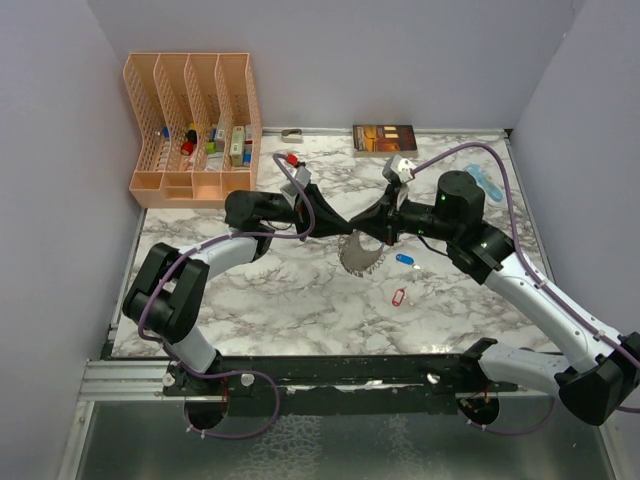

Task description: Put the keys on the keyring

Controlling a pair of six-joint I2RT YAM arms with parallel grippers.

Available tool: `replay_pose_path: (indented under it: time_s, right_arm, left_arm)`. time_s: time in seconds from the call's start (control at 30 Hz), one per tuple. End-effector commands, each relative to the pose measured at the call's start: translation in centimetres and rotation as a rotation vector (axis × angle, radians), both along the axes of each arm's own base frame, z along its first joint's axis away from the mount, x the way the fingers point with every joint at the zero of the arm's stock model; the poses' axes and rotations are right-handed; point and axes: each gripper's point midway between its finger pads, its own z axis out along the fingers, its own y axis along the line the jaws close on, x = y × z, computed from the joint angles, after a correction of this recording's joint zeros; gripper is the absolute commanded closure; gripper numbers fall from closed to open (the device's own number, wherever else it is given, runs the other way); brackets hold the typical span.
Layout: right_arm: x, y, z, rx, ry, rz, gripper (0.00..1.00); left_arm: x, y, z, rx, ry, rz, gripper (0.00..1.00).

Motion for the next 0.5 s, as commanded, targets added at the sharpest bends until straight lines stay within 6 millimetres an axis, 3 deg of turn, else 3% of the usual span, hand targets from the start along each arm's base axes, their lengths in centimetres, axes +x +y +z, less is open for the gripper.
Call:
replay_pose_path:
  time_s: [0.0, 0.07, 0.1, 0.2, 0.3, 0.47]
  right_arm:
    - [-0.5, -0.2, 3.6, 0.075, -0.081, -0.010, 0.99]
    - [-0.3, -0.5, 3.8, 0.081, -0.079, -0.031, 0.99]
    - [-0.1, -0.7, 3.9, 0.082, -0.078, -0.048, 0.94]
    - [0.2, -1.2, 4.2, 0.093, -0.081, -0.094, 0.69]
    - [0.3, -1.9, 4.8, 0.105, -0.101, -0.138, 0.51]
    - [0.8, -3.5, 4.8, 0.082, -0.126, -0.225, 0.45]
  left_arm:
    - [-0.6, 0.0, -0.4, 0.004, -0.013, -0.027, 1.00]
    - [-0.7, 0.1, -0.3, 0.004, -0.015, -0.032, 1.00]
    - [-0.8, 0.1, -0.4, 0.008, -0.016, -0.038, 1.00]
    - [-1.1, 0.2, -0.4, 0.014, -0.025, -0.050, 1.00]
    - [-1.6, 0.4, -0.6, 0.024, -0.042, -0.073, 1.00]
    - [-2.7, 1.0, -0.8, 0.046, -0.081, -0.121, 1.00]
